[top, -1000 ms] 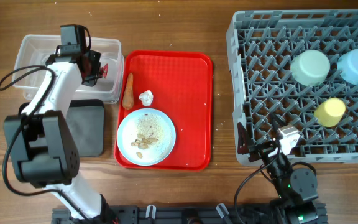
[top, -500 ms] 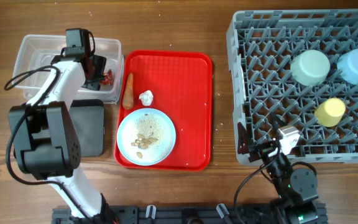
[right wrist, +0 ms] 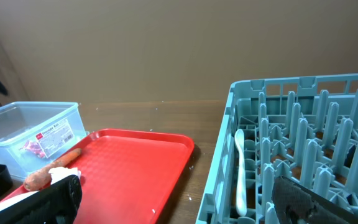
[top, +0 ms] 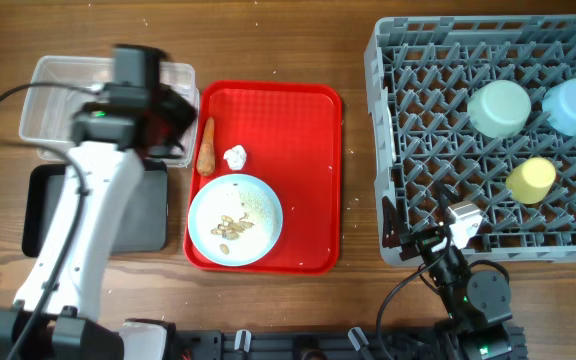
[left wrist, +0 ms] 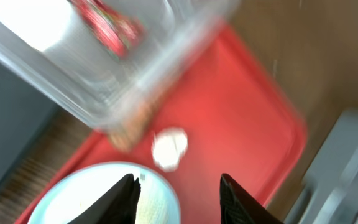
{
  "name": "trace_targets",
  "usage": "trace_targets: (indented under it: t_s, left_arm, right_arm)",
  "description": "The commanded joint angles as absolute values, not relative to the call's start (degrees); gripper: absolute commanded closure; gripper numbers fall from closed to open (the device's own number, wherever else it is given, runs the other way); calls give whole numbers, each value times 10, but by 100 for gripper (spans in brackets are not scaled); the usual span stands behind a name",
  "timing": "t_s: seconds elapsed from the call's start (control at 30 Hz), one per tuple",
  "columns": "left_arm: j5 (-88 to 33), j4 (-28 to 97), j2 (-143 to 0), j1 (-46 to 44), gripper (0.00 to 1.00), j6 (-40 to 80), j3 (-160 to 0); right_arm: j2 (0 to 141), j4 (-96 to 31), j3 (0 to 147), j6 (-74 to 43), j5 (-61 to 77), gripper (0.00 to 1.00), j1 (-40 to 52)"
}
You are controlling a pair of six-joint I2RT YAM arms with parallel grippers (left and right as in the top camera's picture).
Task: Sort waste into correct bins and load items into the dishwasher rack
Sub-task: 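Return the left gripper to the tray and grasp the white tissue, then carry the white tissue to the clear bin and release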
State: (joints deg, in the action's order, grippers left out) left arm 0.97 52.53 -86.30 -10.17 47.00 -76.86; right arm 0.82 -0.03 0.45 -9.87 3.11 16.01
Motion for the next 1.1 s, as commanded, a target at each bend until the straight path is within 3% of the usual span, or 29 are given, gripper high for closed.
trace_targets:
  t_s: [0.0,0.13,0.43,0.57,0.73,0.9,1.07]
  left_arm:
    - [72,537,-913,-196,55,379,-768]
    - [176,521,-994,-261,48,378,-768]
    - [175,458,-1132,-240,48,362,-768]
    - [143,449,-1133,-234,59,362,-768]
    - [109,448,-1129,-233,83,362,-768]
    - [53,446,-1044,-229,95,365,-769]
    - [50,428,-898,-165,96,379,-769]
  right_arm:
    - [3,2,3,-105,24,0,159]
    - [3,2,3,-105,24,0,159]
    - [3,2,3,-105,24,0,159]
    - [3,2,3,-105,24,0,159]
    - [3,2,3,-105,24,0,159]
    - [3,2,3,-106,24,0,159]
    - [3,2,3,-105,24,0,159]
